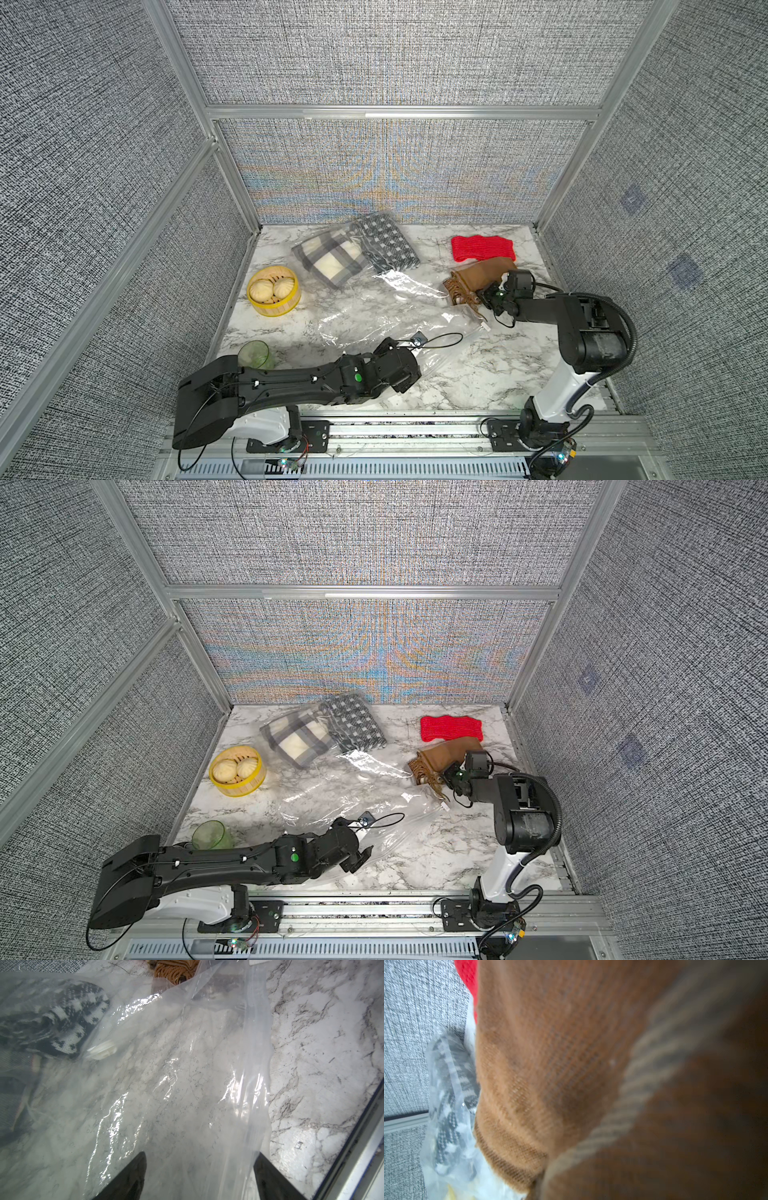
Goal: Take the scarf out of the vacuum bag
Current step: Move the scarf to the center of the board.
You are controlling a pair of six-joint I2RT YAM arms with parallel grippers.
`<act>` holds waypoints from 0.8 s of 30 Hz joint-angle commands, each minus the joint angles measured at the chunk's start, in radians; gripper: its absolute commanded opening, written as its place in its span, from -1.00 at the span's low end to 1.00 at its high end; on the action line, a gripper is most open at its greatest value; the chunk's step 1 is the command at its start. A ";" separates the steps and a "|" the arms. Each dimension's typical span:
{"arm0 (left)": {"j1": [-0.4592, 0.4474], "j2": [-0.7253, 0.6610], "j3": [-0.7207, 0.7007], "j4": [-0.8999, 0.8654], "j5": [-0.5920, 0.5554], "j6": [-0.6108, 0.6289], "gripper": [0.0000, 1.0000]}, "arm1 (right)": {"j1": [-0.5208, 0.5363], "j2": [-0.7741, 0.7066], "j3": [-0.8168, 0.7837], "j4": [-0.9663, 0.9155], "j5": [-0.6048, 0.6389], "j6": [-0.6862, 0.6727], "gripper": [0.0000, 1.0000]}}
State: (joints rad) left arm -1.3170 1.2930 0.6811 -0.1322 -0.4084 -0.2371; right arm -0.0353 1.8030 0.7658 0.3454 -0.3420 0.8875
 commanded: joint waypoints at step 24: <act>-0.002 0.020 0.032 -0.092 -0.025 -0.026 0.92 | 0.018 -0.087 -0.002 -0.086 0.054 -0.003 0.35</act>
State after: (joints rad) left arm -1.3190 1.3033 0.7067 -0.2073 -0.4244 -0.2657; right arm -0.0174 1.7477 0.7731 0.3717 -0.2813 0.9577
